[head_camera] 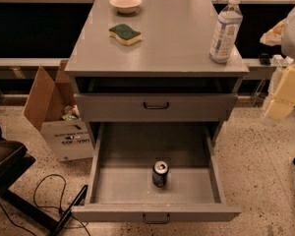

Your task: Pick pepsi can from middle drawer and place on counter

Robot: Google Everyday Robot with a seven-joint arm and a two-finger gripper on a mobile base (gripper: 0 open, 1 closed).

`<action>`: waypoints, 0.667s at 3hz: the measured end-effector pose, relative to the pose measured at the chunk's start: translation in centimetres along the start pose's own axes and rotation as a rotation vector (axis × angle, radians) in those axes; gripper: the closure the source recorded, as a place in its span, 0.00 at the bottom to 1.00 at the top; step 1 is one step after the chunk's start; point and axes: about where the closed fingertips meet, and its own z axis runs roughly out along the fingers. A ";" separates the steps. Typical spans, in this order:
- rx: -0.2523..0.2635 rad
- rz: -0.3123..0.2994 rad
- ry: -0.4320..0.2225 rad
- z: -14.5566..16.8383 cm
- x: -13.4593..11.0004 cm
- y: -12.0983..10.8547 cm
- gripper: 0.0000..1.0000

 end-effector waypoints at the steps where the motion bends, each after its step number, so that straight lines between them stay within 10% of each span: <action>1: -0.001 0.002 -0.006 0.2 0.0 0.1 0.00; 2: -0.024 0.043 -0.113 4.0 0.7 1.0 0.00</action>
Offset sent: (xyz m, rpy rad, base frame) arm 0.0028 0.0005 -0.1240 0.3709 0.0090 -0.0243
